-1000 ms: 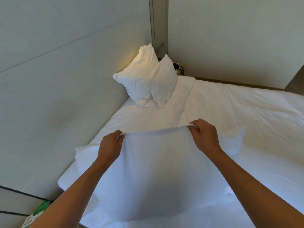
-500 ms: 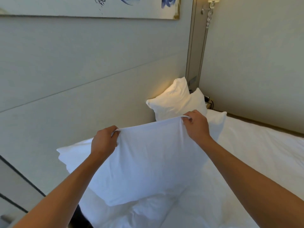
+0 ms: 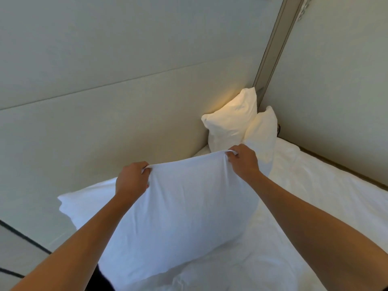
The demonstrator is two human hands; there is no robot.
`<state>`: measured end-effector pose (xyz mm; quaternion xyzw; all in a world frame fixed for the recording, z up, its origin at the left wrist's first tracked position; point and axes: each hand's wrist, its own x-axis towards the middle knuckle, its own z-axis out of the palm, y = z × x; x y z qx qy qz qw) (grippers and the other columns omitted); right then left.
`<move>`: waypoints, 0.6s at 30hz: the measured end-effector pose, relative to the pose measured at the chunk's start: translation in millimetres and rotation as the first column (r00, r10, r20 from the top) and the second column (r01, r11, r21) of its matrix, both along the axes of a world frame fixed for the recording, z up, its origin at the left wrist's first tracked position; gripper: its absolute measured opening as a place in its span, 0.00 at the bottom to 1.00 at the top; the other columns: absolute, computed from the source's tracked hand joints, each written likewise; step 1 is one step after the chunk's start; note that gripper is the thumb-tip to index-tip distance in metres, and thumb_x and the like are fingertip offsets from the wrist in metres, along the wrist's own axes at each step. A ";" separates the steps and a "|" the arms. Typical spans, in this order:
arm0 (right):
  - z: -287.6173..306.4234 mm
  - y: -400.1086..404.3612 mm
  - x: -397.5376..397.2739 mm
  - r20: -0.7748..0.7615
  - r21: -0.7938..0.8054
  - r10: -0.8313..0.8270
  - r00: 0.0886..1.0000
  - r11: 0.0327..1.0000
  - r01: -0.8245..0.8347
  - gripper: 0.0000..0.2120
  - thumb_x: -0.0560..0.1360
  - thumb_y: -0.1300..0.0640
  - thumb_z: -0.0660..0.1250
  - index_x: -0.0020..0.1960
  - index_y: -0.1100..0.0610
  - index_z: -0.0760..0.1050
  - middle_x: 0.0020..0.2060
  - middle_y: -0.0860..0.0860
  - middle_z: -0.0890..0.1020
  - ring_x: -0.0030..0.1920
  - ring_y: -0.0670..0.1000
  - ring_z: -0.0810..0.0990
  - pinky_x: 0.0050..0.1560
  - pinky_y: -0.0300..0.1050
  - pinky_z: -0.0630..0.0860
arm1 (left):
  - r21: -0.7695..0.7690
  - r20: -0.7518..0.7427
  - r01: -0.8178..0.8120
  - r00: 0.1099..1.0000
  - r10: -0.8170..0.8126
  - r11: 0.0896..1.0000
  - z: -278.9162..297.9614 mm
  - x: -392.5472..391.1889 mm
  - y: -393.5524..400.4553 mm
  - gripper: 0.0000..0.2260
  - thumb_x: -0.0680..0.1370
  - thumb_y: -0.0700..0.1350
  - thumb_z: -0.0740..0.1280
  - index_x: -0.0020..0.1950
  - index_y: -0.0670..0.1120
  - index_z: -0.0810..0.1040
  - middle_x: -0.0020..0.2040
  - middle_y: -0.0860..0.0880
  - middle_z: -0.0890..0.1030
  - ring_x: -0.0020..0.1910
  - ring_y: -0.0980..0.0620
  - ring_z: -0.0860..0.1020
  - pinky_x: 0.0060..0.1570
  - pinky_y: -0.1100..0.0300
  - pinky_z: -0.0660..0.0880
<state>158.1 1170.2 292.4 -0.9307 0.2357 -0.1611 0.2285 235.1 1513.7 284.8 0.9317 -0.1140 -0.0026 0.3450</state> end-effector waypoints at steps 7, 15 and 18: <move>-90.5 39.3 47.9 -0.140 0.017 -0.010 0.990 1.000 0.012 0.10 0.82 0.54 0.68 0.50 0.57 0.86 0.44 0.51 0.79 0.48 0.58 0.83 0.47 0.43 0.69 | 0.081 -0.213 0.018 0.977 0.000 0.997 -99.1 64.9 32.4 0.13 0.83 0.46 0.61 0.39 0.48 0.76 0.36 0.47 0.82 0.37 0.43 0.84 0.44 0.46 0.81; -135.0 52.2 72.7 -0.166 0.009 -0.021 0.986 1.000 0.023 0.10 0.84 0.53 0.65 0.49 0.56 0.81 0.42 0.54 0.85 0.44 0.57 0.83 0.47 0.52 0.80 | -0.038 -0.270 0.045 0.961 -0.054 0.998 -144.6 113.3 48.1 0.11 0.82 0.52 0.64 0.42 0.50 0.78 0.34 0.52 0.82 0.33 0.49 0.83 0.41 0.51 0.81; -138.9 52.9 71.9 -0.150 0.018 -0.048 0.988 0.999 0.052 0.11 0.84 0.52 0.64 0.47 0.55 0.80 0.38 0.52 0.85 0.40 0.56 0.84 0.46 0.52 0.82 | -0.004 -0.306 0.102 0.947 -0.098 0.995 -155.8 124.4 51.2 0.09 0.81 0.52 0.65 0.44 0.51 0.78 0.39 0.50 0.84 0.42 0.45 0.83 0.44 0.51 0.80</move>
